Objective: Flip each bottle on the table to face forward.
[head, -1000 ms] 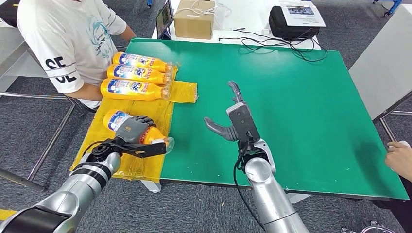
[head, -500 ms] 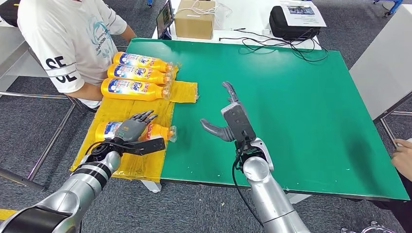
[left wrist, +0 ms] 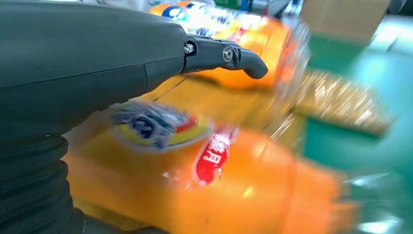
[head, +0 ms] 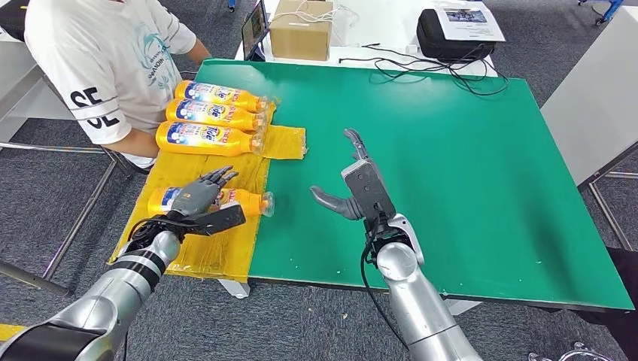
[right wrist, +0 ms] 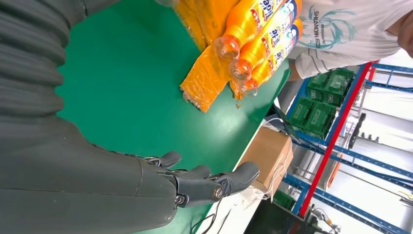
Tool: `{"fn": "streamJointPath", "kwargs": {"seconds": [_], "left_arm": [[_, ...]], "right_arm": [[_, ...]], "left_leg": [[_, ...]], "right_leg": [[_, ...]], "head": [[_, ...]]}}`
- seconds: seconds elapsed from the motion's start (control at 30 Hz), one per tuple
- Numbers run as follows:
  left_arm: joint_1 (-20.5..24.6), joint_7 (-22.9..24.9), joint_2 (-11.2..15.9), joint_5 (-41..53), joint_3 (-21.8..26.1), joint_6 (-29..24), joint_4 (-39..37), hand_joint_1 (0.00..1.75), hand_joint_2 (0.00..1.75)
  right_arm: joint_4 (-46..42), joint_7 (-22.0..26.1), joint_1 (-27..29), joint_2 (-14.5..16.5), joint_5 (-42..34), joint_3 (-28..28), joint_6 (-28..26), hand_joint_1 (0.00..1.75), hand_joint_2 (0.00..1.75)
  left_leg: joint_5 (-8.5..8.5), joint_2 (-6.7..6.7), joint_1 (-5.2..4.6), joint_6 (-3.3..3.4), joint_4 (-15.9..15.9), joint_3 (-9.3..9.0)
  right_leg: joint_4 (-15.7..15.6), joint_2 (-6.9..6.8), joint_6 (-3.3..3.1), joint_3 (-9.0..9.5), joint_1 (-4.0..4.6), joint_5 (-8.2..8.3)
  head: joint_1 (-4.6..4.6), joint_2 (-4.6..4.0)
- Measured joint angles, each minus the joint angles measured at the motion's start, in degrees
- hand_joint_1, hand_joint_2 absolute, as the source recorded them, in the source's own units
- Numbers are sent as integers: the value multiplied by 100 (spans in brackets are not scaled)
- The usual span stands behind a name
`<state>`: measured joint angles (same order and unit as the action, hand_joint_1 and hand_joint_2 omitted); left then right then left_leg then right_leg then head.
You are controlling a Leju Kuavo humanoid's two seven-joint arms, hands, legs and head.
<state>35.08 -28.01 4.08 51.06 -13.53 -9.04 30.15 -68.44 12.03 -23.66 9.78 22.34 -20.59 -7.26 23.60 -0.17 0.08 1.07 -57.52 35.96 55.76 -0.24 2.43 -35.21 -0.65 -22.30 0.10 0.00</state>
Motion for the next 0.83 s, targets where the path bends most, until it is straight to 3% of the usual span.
{"fn": "streamJointPath", "kwargs": {"seconds": [0.1, 0.2, 0.53, 0.67, 0.83], "left_arm": [[-197, -365, 28, -710, 279, 447, 510, 0, 175], [-466, -561, 52, -1481, 556, 1218, 1201, 0, 175], [-820, -700, 38, -3220, 1093, 2984, 2413, 0, 175], [-868, -547, -119, -3673, 1191, 3180, 2601, 0, 175], [-948, -194, -470, -3788, 1149, 2928, 2730, 0, 175]], "right_arm": [[8, 13, 12, -32, 12, 1, -46, 0, 175], [14, 32, 50, -71, 20, 10, -68, 0, 175], [63, 161, 92, -81, -18, 20, -45, 0, 175], [81, 250, 134, 1, -202, 20, -1, 0, 175], [71, 407, 322, 94, -468, 20, -33, 0, 175]], "left_leg": [[0, 0, -1, 0, 0, 0], [1, 0, -1, 0, 0, 1], [0, 0, 0, 0, 0, 1], [0, -1, 0, 0, 0, 1], [1, -5, -3, 1, -1, 3]], "right_leg": [[-1, 0, 0, 0, -1, 0], [-1, 0, 0, -1, -1, 0], [-1, 0, -1, -2, 1, 0], [-1, 0, -1, -2, 0, 0], [-3, -4, 0, -3, -3, -1]], "head": [[1, 0], [0, 0], [-2, 0], [-1, 0], [-1, 0]]}}
